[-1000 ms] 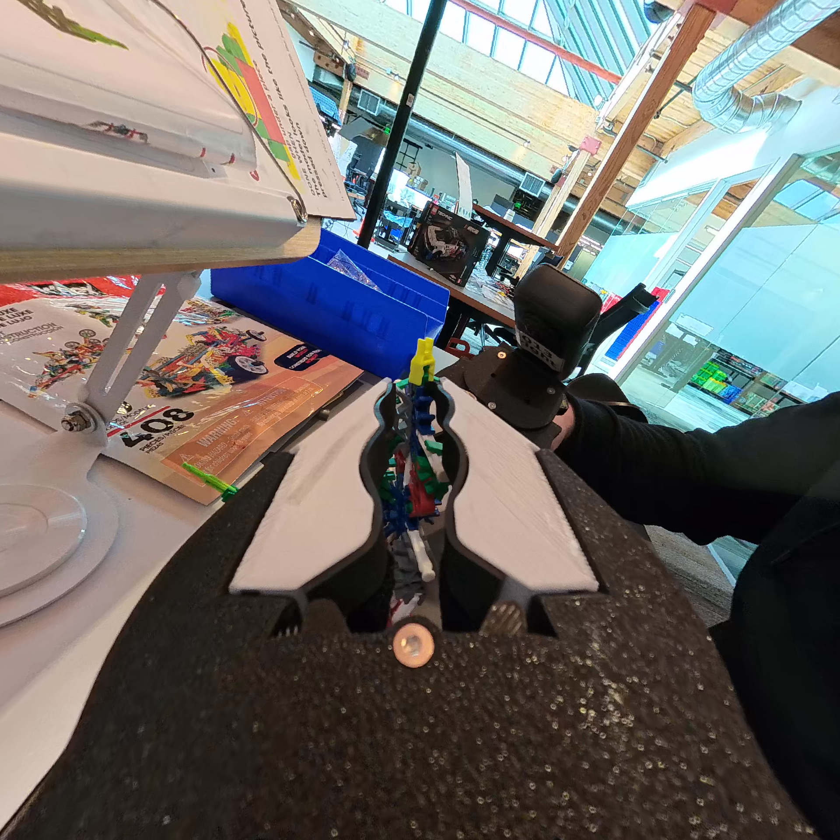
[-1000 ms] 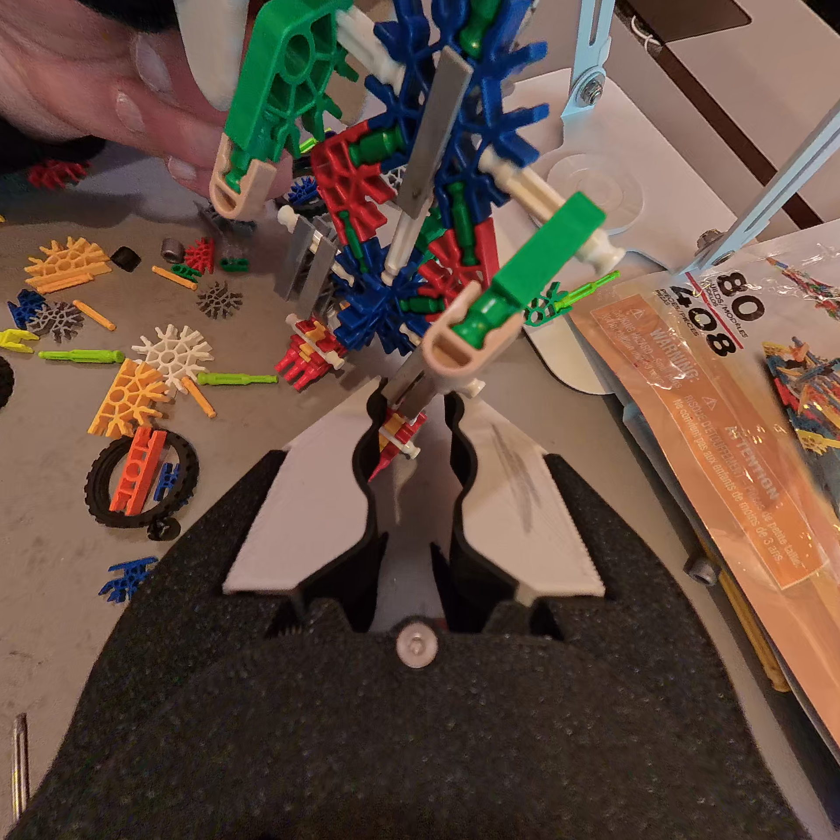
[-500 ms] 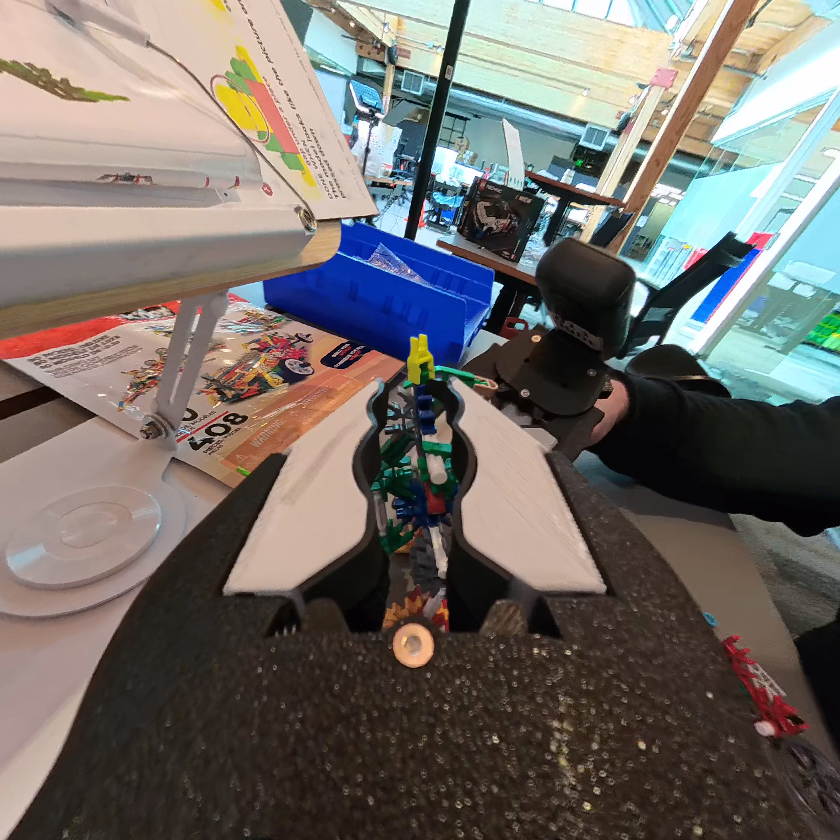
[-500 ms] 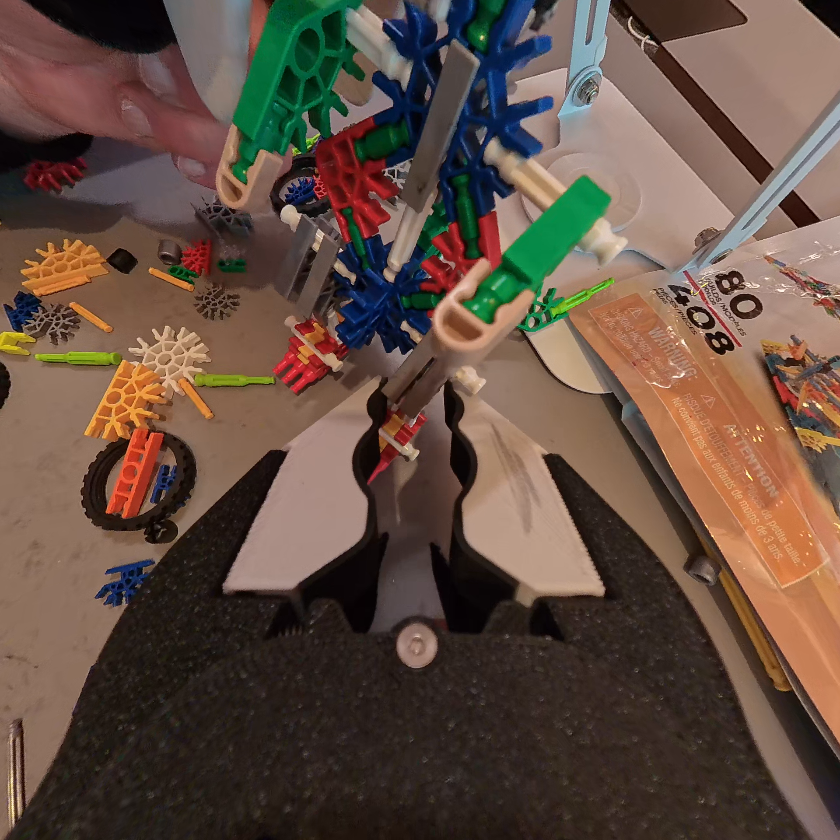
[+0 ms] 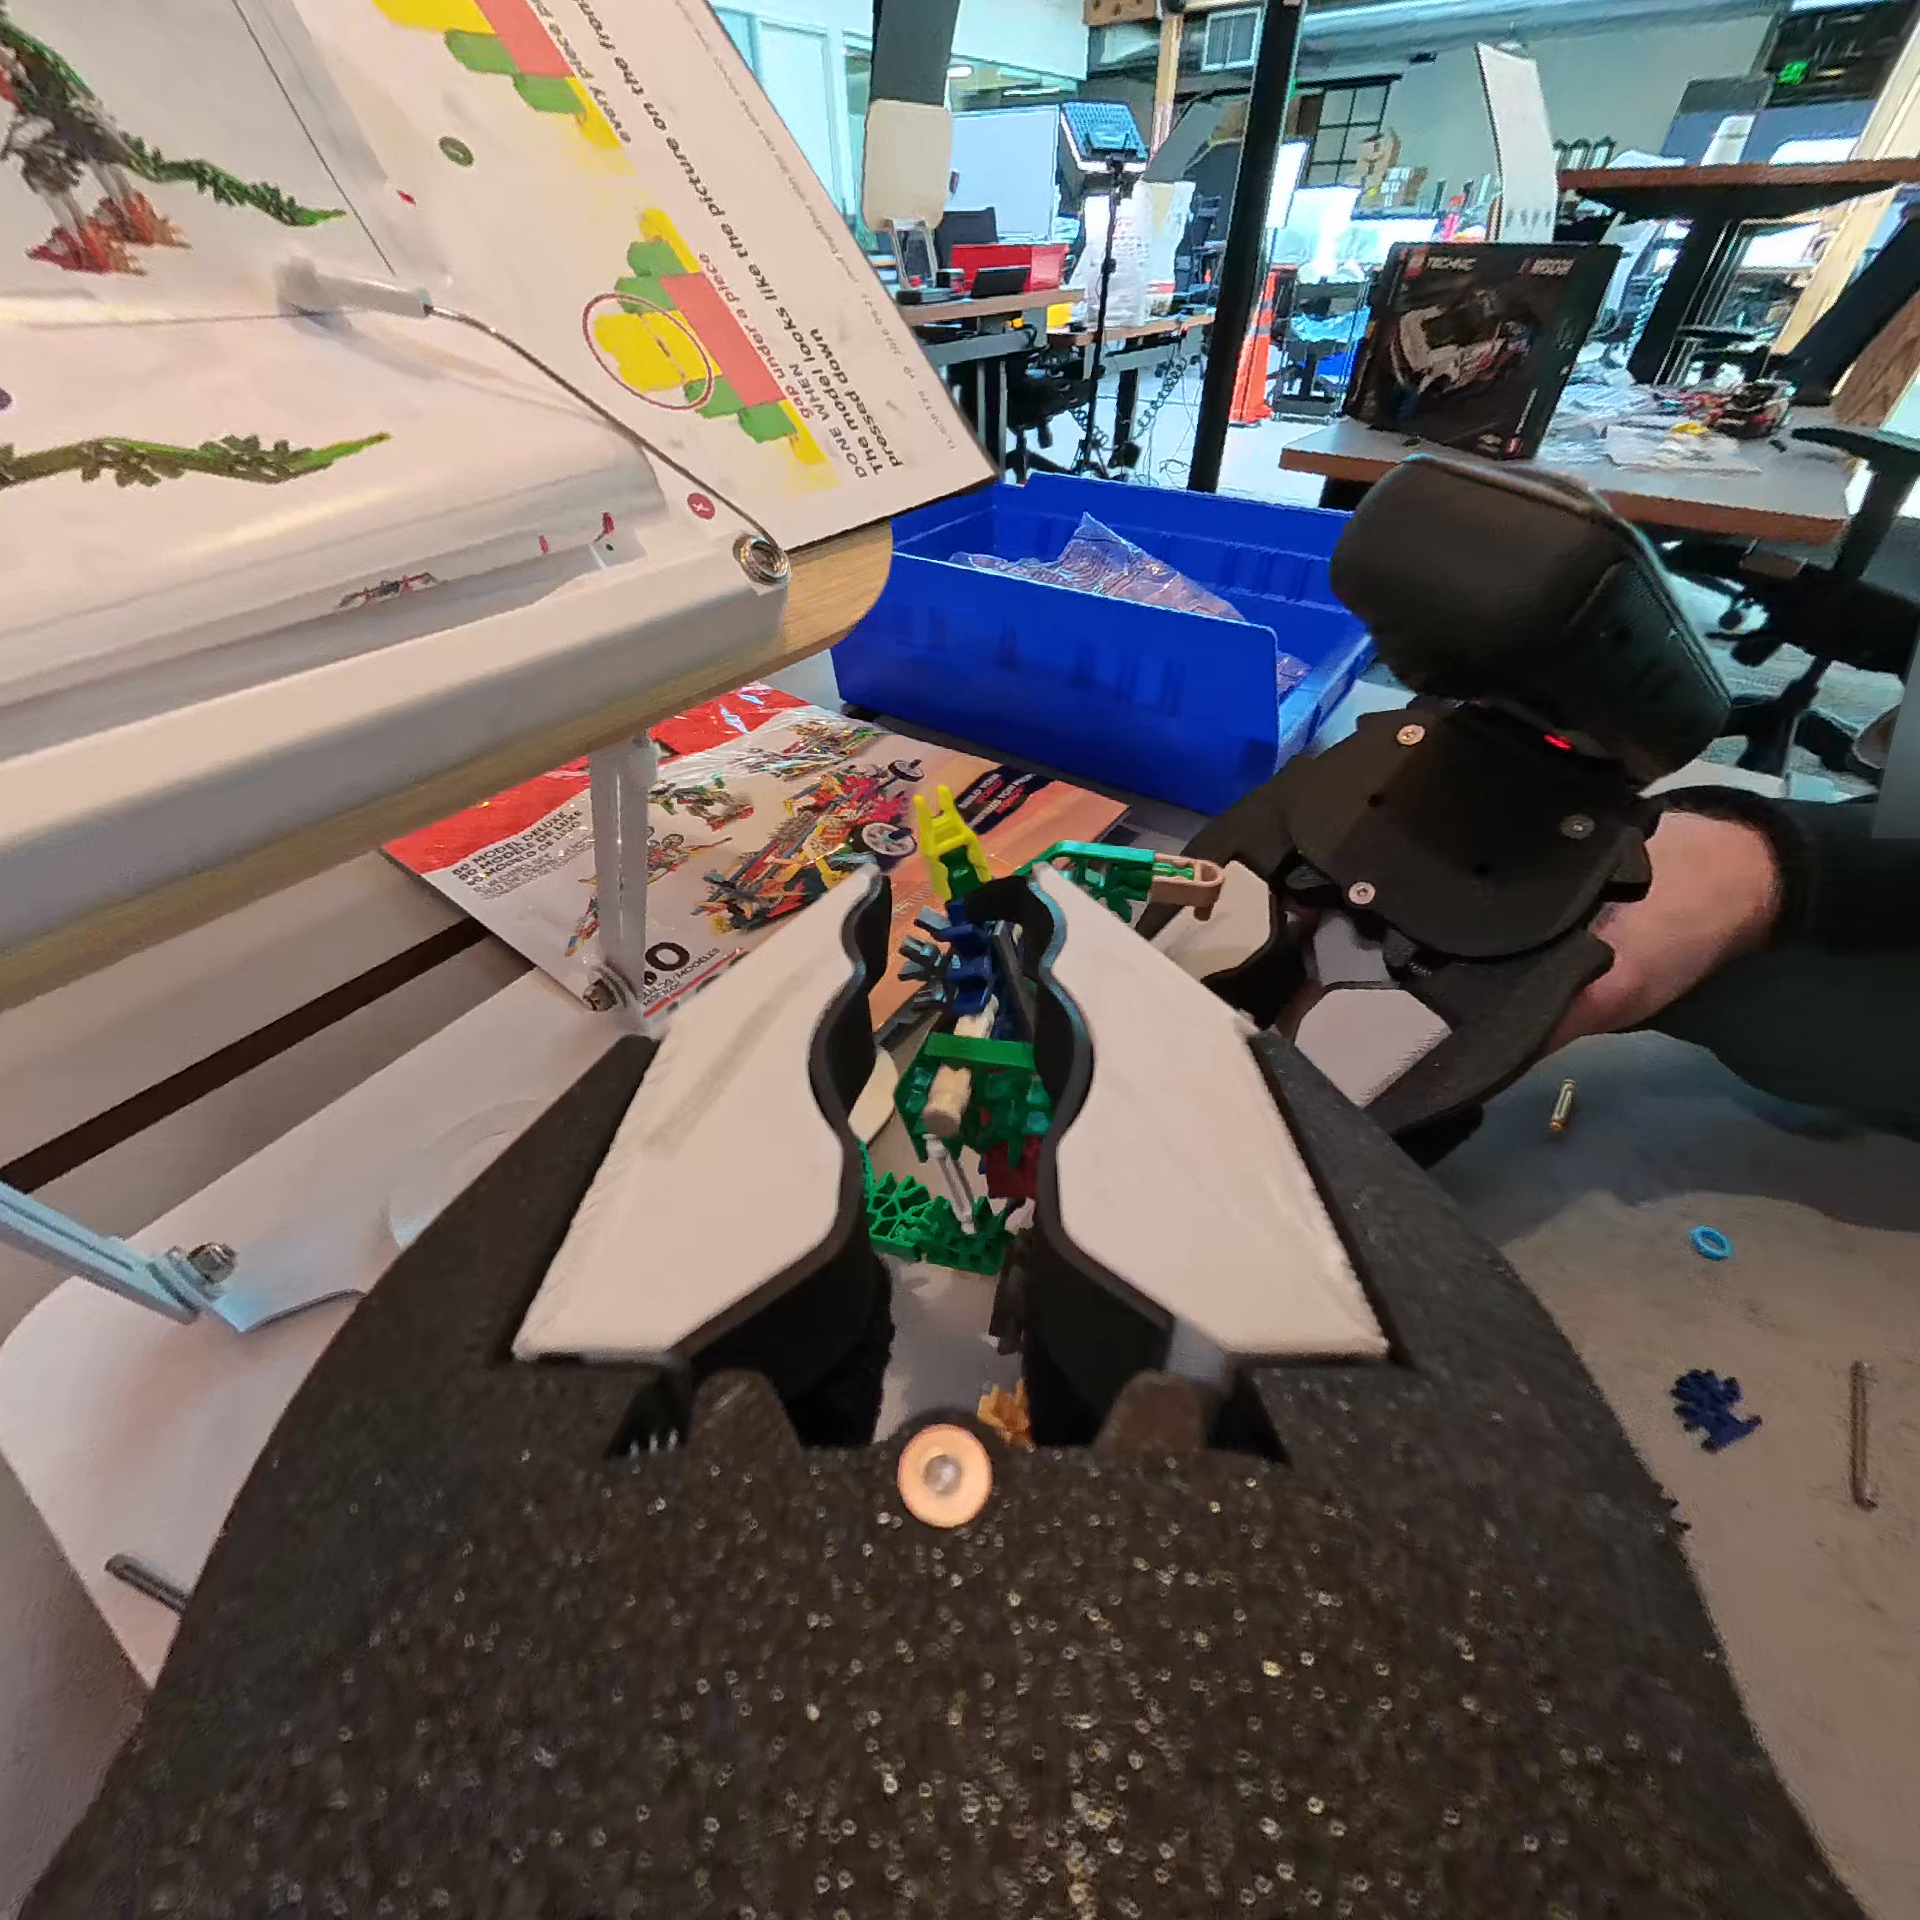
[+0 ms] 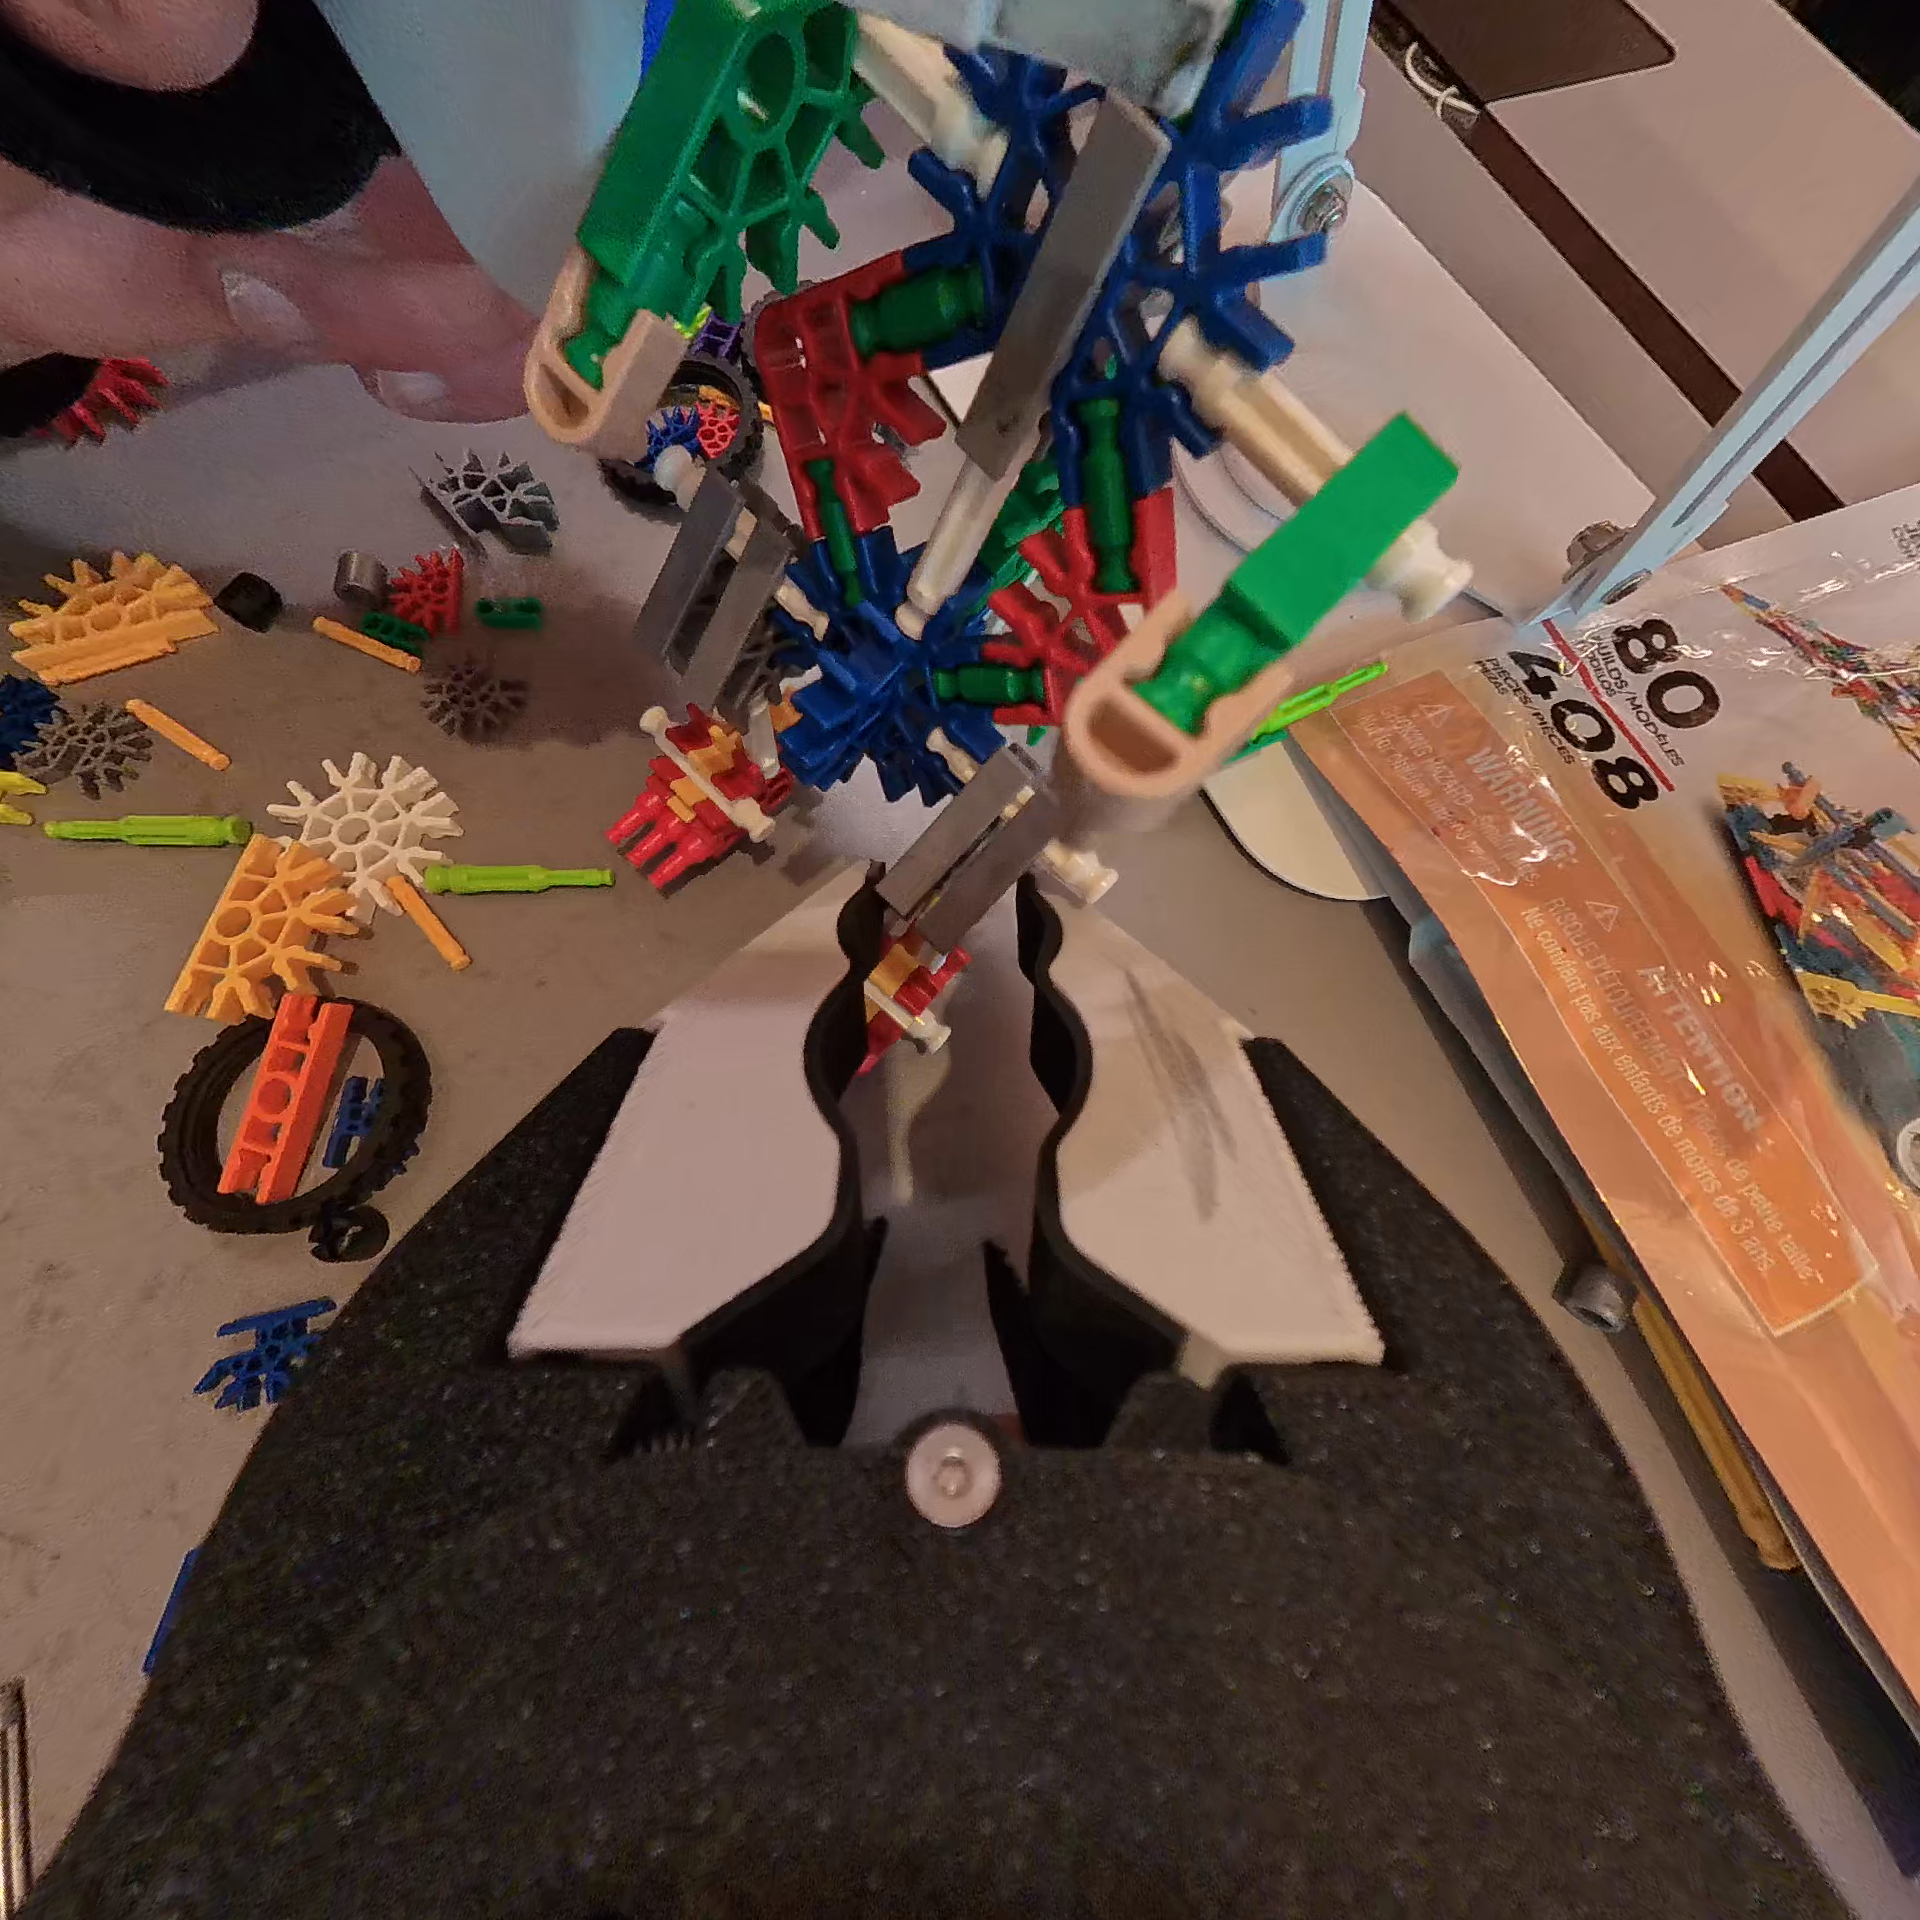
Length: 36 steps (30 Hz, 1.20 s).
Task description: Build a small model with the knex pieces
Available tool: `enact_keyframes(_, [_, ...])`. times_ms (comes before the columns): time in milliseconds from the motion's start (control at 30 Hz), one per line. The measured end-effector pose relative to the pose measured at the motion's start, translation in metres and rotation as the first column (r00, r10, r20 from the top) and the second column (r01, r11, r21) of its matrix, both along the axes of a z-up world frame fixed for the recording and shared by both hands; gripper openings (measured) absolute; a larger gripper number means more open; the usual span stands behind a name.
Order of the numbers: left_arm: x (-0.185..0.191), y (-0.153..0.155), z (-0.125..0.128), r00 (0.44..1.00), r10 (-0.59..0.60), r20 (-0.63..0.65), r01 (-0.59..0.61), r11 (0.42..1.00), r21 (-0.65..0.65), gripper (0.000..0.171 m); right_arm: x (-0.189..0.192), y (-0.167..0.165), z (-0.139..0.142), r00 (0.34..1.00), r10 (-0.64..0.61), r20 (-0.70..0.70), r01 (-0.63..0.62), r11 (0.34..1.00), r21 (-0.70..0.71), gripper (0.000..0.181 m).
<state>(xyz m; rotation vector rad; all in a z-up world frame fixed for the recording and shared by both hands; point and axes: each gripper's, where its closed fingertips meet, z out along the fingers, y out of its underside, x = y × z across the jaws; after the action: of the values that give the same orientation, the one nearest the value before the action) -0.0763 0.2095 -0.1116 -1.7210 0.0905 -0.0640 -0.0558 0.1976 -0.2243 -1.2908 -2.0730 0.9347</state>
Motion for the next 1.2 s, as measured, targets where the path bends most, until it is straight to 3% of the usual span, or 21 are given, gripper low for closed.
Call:
enact_keyframes(500, [0.005, 0.001, 0.002, 1.000, -0.016, 0.015, 0.016, 1.000, 0.016, 0.013, 0.000, 0.000, -0.001, 1.000, 0.000, -0.005, 0.000, 1.000, 0.018, 0.025])
enact_keyframes(933, [0.023, -0.007, 0.008, 0.959, -0.242, 0.146, 0.231, 0.969, 0.086, 0.008, 0.004, -0.001, 0.000, 0.999, 0.042, 0.000, -0.042, 0.999, 0.016, 0.024])
enact_keyframes(1200, [0.024, -0.008, 0.003, 0.974, -0.225, 0.006, 0.225, 0.972, 0.062, 0.016, 0.004, -0.001, -0.001, 0.999, 0.050, -0.002, -0.050, 0.998, 0.036, 0.023])
